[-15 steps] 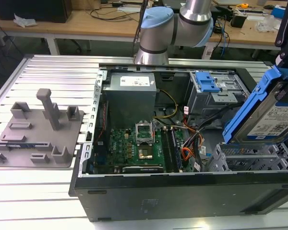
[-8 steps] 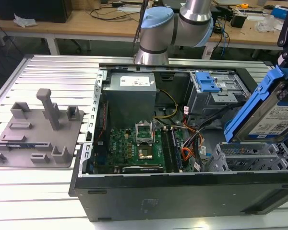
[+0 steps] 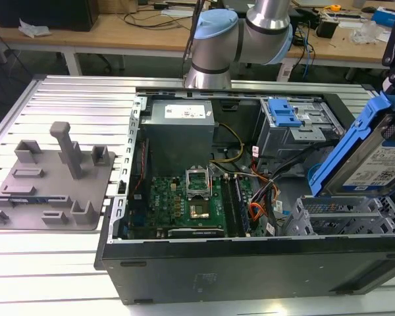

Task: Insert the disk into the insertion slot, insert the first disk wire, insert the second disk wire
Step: 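Insert the disk into the insertion slot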

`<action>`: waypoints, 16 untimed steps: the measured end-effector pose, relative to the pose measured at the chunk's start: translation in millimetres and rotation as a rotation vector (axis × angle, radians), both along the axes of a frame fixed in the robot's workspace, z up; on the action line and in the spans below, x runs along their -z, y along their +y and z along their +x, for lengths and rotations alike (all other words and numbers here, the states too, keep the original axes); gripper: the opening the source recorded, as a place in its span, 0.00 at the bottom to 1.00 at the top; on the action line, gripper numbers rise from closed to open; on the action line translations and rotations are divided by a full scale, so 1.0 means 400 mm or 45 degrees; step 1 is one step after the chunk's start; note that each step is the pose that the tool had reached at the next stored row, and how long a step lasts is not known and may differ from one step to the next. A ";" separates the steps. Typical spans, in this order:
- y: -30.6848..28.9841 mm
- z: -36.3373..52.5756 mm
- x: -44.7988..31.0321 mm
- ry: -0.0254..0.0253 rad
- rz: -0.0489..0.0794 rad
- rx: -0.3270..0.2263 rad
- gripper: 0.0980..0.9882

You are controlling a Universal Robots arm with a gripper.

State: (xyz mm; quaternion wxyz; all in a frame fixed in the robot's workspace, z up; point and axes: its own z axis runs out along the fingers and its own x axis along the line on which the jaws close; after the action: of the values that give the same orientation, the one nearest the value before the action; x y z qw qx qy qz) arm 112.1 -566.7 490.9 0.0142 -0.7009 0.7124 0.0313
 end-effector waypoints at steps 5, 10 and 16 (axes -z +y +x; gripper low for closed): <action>0.000 0.005 0.006 0.0000 -0.002 0.000 0.30; 0.003 0.010 0.015 -0.0001 -0.002 0.000 0.30; 0.003 0.011 0.016 0.0000 -0.003 0.000 0.30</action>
State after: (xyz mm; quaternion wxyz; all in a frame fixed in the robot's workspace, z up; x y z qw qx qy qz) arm 116.4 -565.5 484.4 0.0135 -0.7010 0.7124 0.0306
